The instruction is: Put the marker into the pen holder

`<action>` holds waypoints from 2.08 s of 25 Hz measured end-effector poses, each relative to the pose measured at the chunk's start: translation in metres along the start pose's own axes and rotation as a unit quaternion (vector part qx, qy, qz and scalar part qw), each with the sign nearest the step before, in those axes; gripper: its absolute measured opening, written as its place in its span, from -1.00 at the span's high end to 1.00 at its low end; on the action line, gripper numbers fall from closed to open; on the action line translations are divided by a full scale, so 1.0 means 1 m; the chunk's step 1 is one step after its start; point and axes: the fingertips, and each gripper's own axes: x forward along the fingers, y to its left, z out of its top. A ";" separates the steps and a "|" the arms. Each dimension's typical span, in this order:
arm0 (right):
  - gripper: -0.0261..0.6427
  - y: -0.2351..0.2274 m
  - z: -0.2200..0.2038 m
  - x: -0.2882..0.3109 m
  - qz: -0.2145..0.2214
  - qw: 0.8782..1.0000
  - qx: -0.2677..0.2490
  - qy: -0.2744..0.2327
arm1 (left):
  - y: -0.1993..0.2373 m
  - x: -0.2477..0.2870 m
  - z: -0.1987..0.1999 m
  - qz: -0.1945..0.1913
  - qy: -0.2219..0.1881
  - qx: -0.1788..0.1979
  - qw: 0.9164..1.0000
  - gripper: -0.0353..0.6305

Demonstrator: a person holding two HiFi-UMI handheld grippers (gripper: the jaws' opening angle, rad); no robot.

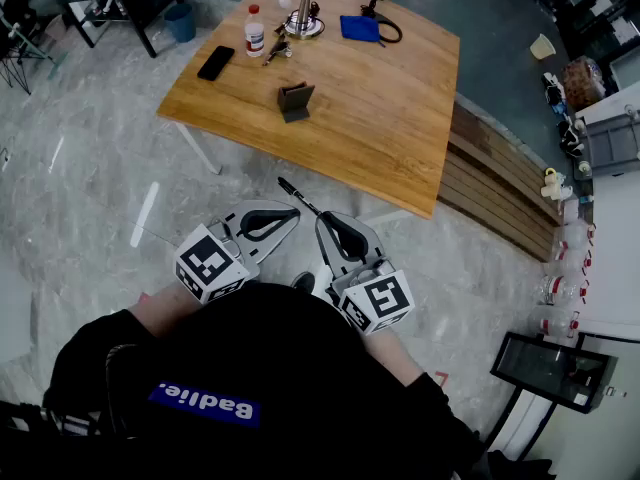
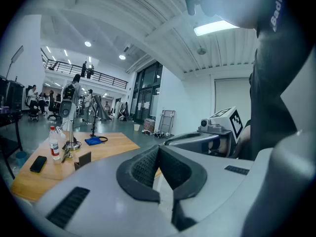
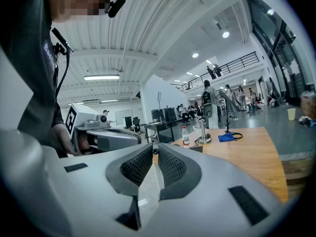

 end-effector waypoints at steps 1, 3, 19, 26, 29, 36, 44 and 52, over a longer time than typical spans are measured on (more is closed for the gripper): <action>0.80 0.000 0.000 0.000 0.001 1.000 0.000 0.000 | 0.000 0.000 0.000 0.001 0.001 0.000 1.000 0.87; 0.80 -0.001 -0.001 0.001 0.002 1.000 0.000 0.001 | 0.001 0.001 -0.001 0.002 0.002 0.000 1.000 0.87; 0.80 -0.023 -0.002 -0.002 0.030 1.000 0.003 0.004 | 0.005 0.020 0.002 0.032 0.003 0.004 0.999 0.87; 0.80 -0.040 -0.010 -0.005 0.047 0.999 0.007 0.010 | 0.007 0.027 -0.002 0.066 0.000 0.000 0.998 0.87; 0.80 -0.048 -0.004 0.004 0.049 0.999 0.003 0.013 | 0.020 0.028 0.003 0.071 -0.004 0.004 0.997 0.87; 0.80 -0.076 0.011 0.059 0.031 0.999 -0.002 0.022 | 0.089 0.030 0.014 0.075 -0.020 -0.001 0.997 0.87; 0.80 -0.115 0.025 0.147 -0.009 0.999 0.002 0.043 | 0.190 0.033 0.023 0.047 -0.020 0.004 0.999 0.87; 0.80 -0.143 0.032 0.202 -0.031 0.998 -0.002 0.059 | 0.250 0.042 0.021 0.021 -0.005 0.003 1.000 0.87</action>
